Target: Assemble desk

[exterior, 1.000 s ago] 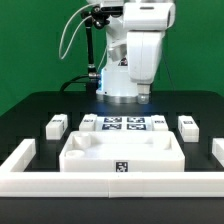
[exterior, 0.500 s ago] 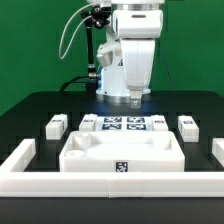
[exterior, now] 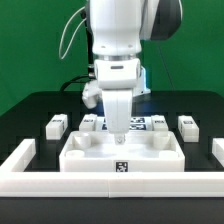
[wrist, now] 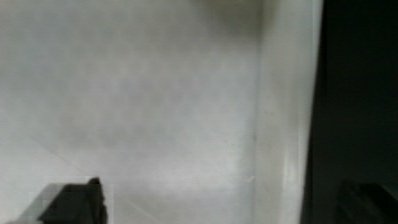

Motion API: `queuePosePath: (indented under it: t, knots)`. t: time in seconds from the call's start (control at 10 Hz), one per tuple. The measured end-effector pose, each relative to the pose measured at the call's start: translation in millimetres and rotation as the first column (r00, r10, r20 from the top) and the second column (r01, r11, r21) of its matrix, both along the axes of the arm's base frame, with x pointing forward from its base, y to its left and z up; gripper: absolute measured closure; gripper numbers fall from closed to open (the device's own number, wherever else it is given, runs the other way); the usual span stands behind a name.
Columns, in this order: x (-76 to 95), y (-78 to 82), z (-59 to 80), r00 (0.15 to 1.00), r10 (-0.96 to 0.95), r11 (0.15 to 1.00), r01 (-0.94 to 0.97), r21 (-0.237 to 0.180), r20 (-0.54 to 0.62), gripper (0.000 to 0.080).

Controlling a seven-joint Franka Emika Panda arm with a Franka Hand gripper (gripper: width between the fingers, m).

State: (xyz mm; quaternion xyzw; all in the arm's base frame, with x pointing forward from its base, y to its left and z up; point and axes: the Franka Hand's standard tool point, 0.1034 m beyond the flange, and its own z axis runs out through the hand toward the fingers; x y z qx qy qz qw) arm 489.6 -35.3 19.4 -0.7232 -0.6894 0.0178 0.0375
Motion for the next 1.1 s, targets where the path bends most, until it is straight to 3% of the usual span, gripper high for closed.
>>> queuePosePath:
  t: [0.2, 0.3, 0.4, 0.6, 0.7, 1.1]
  knots:
    - [-3.9, 0.0, -4.6, 0.999, -0.002, 1.000, 0.002, 0.001, 0.035, 0.0150]
    - [-3.6, 0.0, -5.0, 0.999, -0.002, 1.000, 0.002, 0.001, 0.034, 0.0273]
    - [-3.9, 0.0, -5.3, 0.999, -0.002, 1.000, 0.002, 0.001, 0.034, 0.0273]
    - [-4.3, 0.0, -5.7, 0.999, -0.002, 1.000, 0.002, 0.001, 0.033, 0.0547]
    - [-4.4, 0.0, -5.7, 0.999, -0.002, 1.000, 0.002, 0.001, 0.032, 0.0722]
    - [-3.9, -0.1, -5.5, 0.999, -0.002, 1.000, 0.002, 0.001, 0.035, 0.0744]
